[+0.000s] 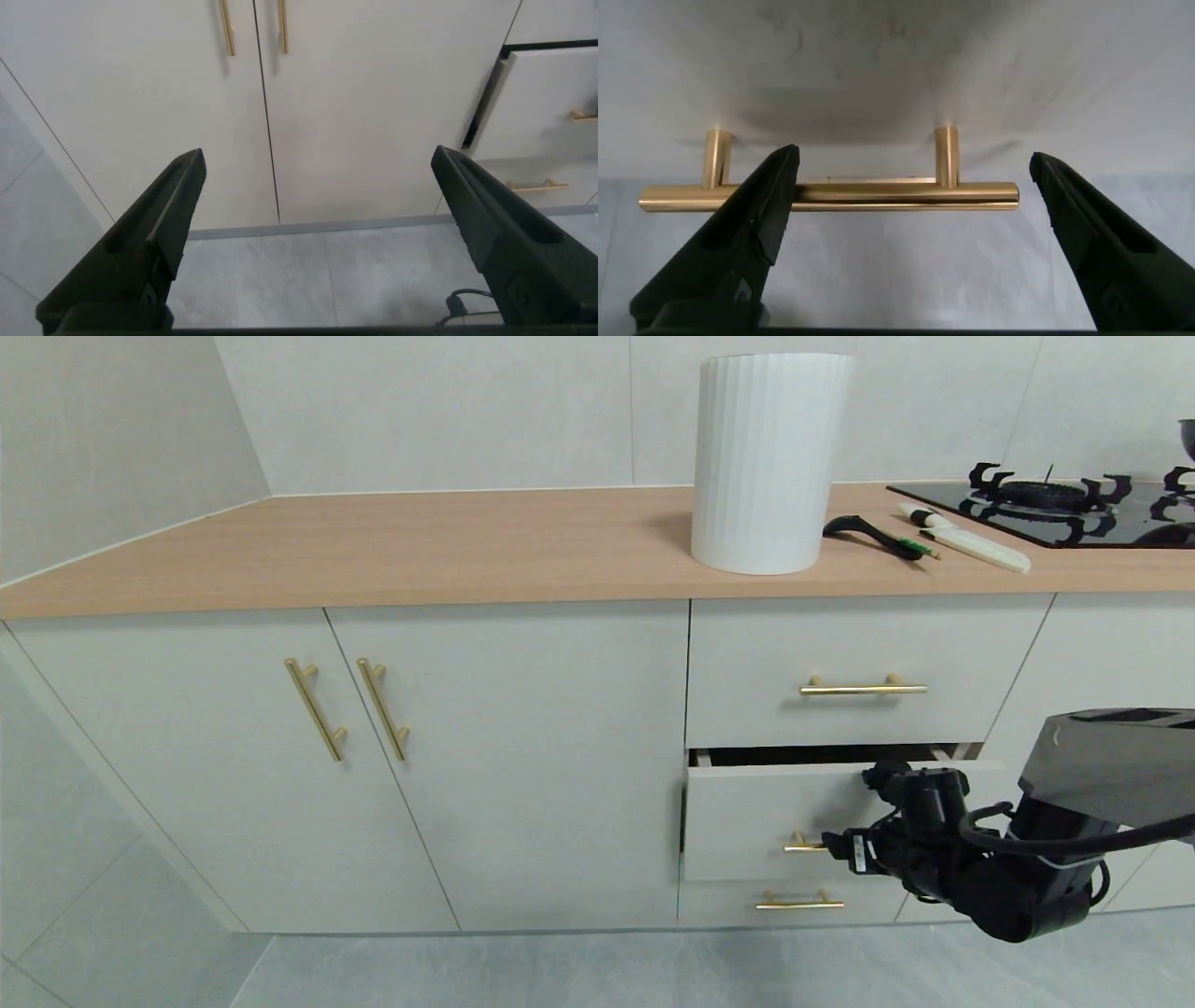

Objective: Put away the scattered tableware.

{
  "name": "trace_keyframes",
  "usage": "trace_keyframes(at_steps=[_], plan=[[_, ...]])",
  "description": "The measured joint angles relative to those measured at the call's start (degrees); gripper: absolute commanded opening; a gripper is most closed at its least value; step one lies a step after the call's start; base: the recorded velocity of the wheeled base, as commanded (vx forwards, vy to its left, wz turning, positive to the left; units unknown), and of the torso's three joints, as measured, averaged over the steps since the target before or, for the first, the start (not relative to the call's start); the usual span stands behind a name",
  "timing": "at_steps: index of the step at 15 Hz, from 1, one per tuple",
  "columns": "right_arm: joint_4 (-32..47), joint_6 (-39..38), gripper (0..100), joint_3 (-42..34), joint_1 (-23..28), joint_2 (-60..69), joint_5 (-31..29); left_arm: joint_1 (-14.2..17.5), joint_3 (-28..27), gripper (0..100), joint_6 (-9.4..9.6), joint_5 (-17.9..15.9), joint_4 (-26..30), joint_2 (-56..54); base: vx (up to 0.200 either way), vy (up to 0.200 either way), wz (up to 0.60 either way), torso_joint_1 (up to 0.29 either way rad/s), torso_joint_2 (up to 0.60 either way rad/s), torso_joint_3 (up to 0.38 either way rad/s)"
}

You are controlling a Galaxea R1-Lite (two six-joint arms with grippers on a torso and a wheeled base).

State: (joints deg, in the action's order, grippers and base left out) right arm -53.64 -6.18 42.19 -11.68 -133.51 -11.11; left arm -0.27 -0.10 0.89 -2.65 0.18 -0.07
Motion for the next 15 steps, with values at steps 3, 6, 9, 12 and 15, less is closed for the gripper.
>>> trace_keyframes(at_steps=[3, 6, 9, 12, 15], plan=[[8.16, 1.28, 100, -2.01, -0.13, 7.61, 1.61, 0.0, 0.0, 100, 0.01, 0.0, 0.0, 0.0, 0.0, 0.0, 0.0, 0.0, 0.0, 0.0], [16.06, 1.65, 100, -3.06, -1.27, 18.04, 3.52, 0.0, 0.0, 100, 0.0, 0.0, 0.0, 0.0, 0.0, 0.0, 0.0, 0.0, 0.0, 0.0], [17.43, 1.32, 100, -3.85, -3.78, 25.97, 3.85, 0.0, 0.0, 100, 0.0, 0.0, -0.02, 0.0, 0.0, 0.0, 0.0, 0.0, 0.0, 0.0], [12.67, 1.23, 100, -4.1, -4.89, 27.15, 3.69, 0.0, 0.0, 100, 0.0, 0.0, 0.0, 0.0, 0.0, 0.0, 0.0, 0.0, 0.0, 0.0], [3.22, 1.21, 100, -4.19, -5.1, 22.74, 2.27, 0.0, 0.0, 100, 0.0, 0.0, -0.02, 0.0, 0.0, 0.0, 0.0, 0.0, 0.0, 0.0]])
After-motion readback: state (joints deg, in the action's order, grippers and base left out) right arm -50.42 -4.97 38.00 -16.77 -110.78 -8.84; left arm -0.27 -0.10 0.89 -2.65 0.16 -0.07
